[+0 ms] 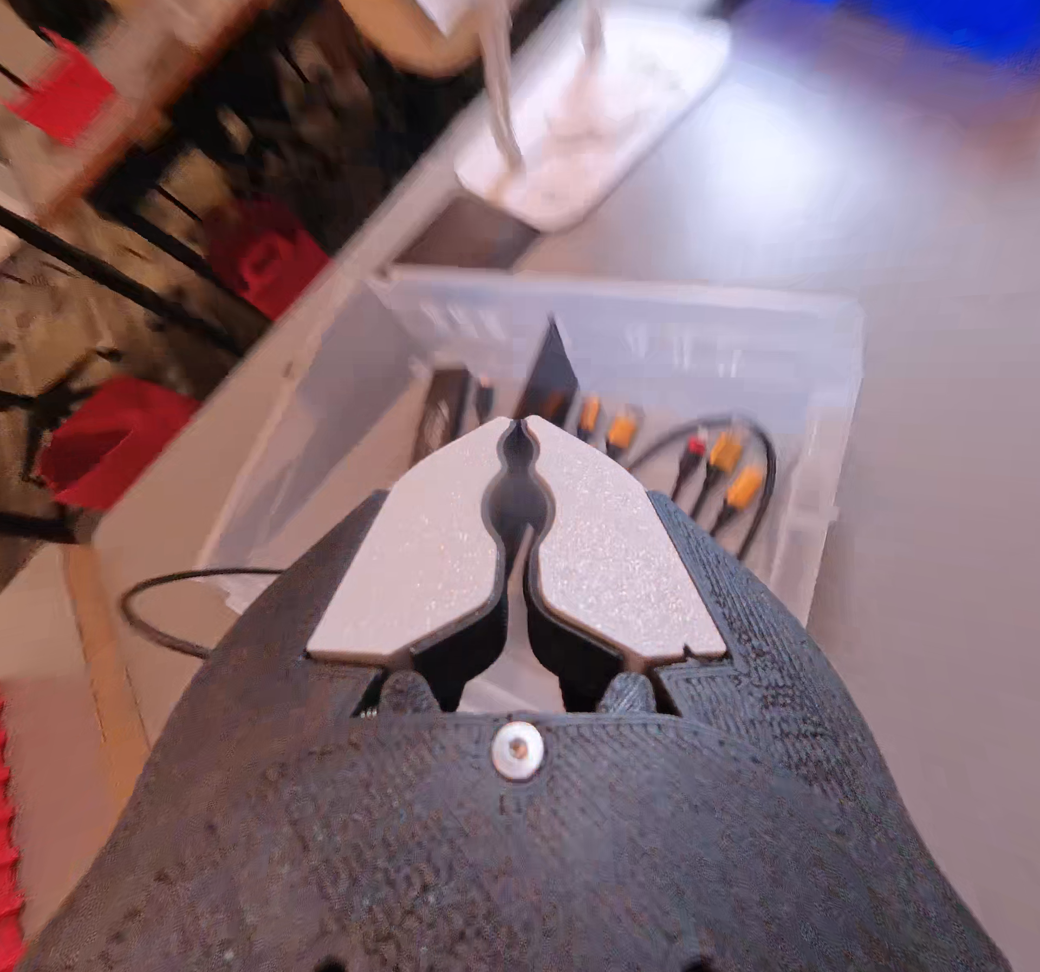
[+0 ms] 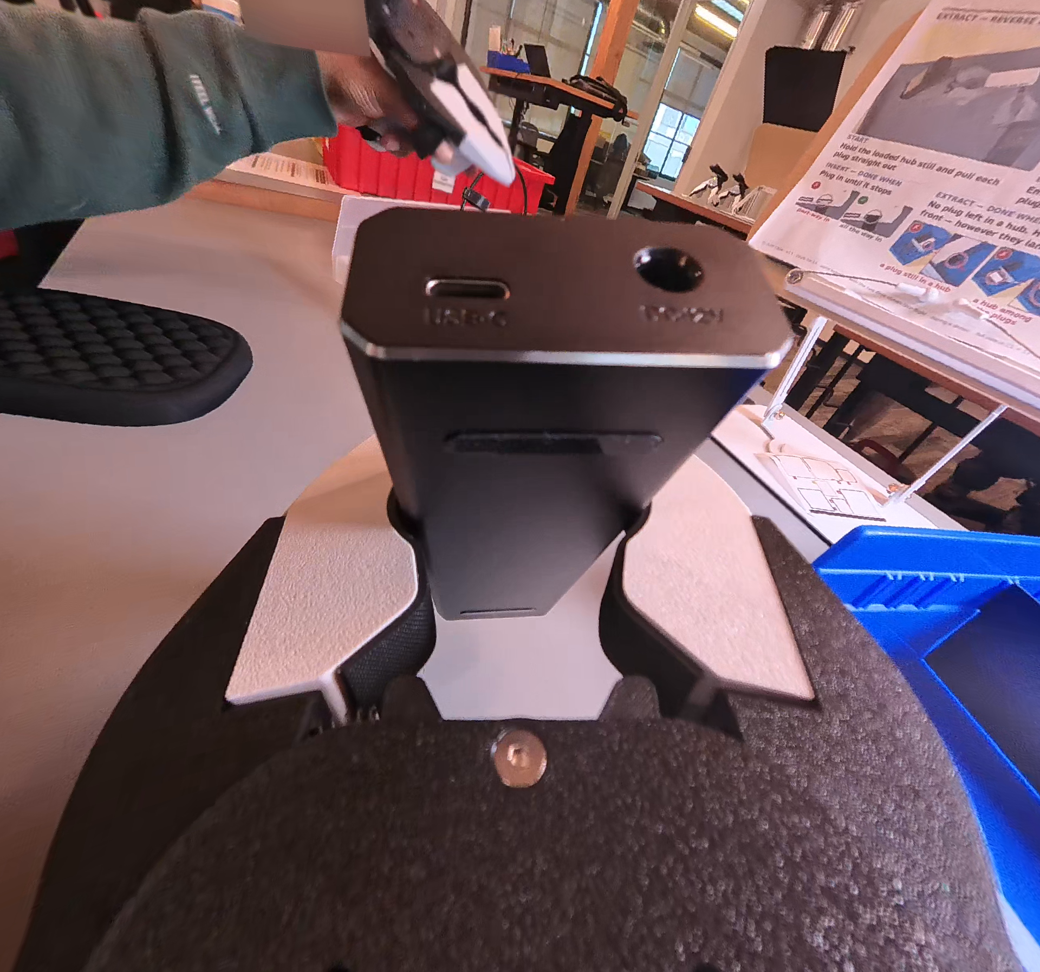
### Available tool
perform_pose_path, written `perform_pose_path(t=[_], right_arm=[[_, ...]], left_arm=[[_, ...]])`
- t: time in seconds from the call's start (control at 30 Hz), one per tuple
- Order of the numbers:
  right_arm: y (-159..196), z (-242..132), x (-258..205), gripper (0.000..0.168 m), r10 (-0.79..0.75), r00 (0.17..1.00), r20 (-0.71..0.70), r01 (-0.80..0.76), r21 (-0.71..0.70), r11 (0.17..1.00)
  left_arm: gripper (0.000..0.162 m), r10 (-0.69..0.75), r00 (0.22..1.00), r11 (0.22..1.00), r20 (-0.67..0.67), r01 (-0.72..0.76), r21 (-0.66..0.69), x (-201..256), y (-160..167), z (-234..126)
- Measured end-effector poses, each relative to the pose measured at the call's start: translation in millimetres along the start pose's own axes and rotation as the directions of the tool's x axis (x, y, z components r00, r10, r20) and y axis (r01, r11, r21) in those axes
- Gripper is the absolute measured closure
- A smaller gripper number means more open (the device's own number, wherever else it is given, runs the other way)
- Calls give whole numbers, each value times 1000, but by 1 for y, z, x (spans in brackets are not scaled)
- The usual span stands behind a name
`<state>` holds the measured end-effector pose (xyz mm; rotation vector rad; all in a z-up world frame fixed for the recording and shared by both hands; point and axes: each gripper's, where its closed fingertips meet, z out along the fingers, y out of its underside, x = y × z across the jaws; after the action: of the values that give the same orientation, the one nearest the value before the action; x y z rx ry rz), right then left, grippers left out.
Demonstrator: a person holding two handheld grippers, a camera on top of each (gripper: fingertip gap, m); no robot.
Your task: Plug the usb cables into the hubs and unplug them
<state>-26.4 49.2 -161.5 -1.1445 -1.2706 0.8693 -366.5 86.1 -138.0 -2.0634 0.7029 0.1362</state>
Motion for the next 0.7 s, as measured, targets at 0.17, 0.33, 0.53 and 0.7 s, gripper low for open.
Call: perform_pose_path(t=[0.17,0.33,0.53,0.7], right_arm=[[7,3,0,96,22,1000,7,-22,-22,1000],[12,4,1,96,28,1000,8,-27,-39,999],[15,3,3,96,39,999,11,-38,-46,998],[18,3,4,96,55,998,20,-54,-52,997]], left_arm=[[161,111,974,936,-200,-170,-309,26,54,44],[145,132,932,829,-337,-290,-478,39,90,73],[151,179,906,756,-383,-375,-536,38,103,85],[158,240,897,732,-371,-419,-538,38,105,86]])
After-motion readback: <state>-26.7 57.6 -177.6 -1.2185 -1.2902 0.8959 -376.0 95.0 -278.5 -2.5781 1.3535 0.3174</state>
